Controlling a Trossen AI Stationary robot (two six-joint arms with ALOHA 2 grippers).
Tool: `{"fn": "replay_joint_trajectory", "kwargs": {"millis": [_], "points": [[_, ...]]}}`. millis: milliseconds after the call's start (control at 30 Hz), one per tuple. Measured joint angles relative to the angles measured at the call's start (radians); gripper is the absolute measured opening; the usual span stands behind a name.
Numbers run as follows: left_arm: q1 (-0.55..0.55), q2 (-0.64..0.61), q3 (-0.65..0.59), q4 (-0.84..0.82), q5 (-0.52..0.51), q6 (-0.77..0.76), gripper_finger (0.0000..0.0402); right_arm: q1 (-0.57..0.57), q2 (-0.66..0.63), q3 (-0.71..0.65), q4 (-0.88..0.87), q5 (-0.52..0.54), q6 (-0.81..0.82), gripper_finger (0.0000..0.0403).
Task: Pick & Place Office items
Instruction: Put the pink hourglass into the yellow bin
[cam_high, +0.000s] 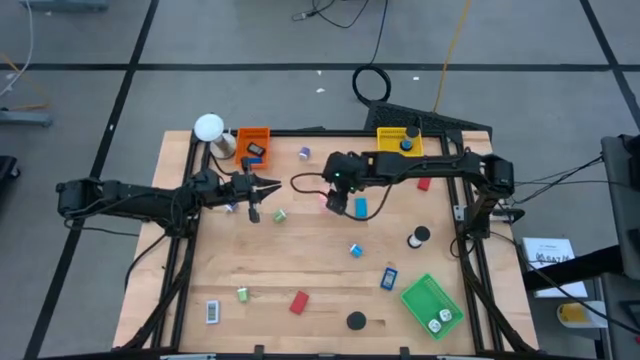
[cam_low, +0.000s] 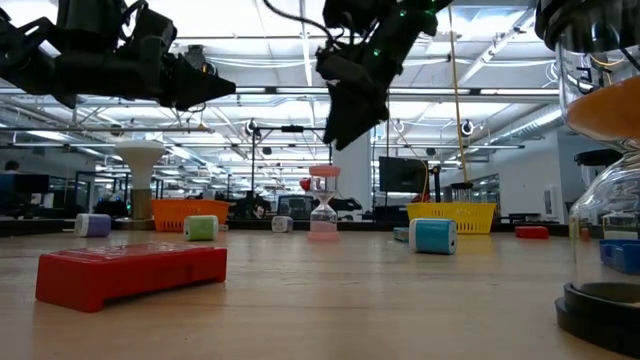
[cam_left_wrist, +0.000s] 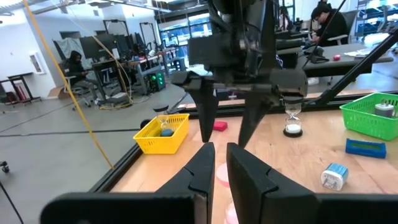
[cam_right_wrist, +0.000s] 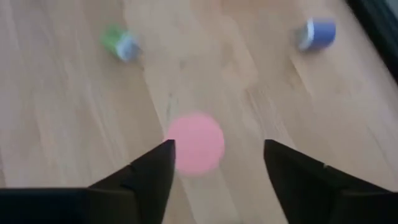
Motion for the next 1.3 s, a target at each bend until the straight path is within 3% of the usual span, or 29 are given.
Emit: {"fn": "replay_joint_trajectory", "kwargs": {"millis": [233, 500, 933, 1300], "points": [[0.000, 0.000, 0.000, 0.000, 0.000, 0.000, 0.0047, 0.016, 0.037, -0.004, 0.015, -0.024, -0.029, 0.0304], [0.000, 0.000, 0.000, 0.001, 0.000, 0.000, 0.0047, 0.019, 0.058, -0.045, 0.144, -0.017, -0.052, 0.0318], [0.000, 0.000, 0.000, 0.000, 0.000, 0.000, 0.0047, 0.019, 0.058, -0.193, 0.366, 0.014, -0.079, 0.0312], [0.000, 0.000, 0.000, 0.000, 0.000, 0.000, 0.0047, 0.017, 0.057, -0.257, 0.483, 0.006, -0.082, 0.0244]]}}
